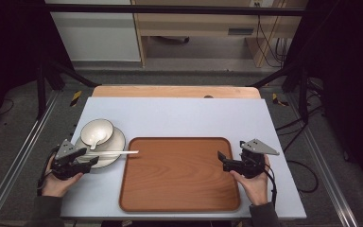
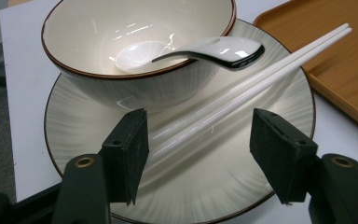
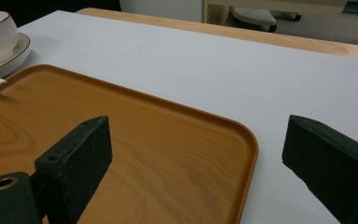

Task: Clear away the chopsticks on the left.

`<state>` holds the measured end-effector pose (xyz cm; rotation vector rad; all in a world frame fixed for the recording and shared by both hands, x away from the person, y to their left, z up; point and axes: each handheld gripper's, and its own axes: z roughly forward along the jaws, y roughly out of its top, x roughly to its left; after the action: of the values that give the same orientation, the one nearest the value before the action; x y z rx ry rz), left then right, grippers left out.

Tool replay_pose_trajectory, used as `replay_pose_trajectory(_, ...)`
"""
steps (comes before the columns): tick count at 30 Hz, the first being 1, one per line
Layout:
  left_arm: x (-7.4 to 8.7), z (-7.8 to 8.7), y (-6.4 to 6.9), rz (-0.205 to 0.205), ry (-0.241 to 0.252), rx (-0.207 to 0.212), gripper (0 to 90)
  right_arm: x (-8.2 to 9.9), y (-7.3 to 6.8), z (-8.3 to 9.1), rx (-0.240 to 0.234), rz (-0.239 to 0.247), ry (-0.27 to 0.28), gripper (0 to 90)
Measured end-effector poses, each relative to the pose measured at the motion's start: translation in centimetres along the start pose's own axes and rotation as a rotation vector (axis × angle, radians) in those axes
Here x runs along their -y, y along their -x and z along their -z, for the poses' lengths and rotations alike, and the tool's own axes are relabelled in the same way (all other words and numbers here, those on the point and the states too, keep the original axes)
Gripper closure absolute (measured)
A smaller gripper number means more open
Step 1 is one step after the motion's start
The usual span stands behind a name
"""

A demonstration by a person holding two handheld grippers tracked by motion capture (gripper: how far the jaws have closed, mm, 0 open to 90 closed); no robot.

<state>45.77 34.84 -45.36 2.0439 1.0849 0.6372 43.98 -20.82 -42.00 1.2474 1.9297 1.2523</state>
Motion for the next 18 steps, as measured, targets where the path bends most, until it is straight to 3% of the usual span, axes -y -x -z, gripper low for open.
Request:
replay_pose_trajectory(11, 0.1, -0.08, 0.08, -0.004, -0.009, -0.014, 45.1, -0.01, 0.0, 0.02, 0.0, 0.0, 0.002, 8.3)
replay_pose_trajectory(18, 0.28, -0.19, 0.17, -0.008, -0.04, -0.002, 51.1, -0.01, 0.01, 0.01, -0.001, 0.0, 0.001, 8.3)
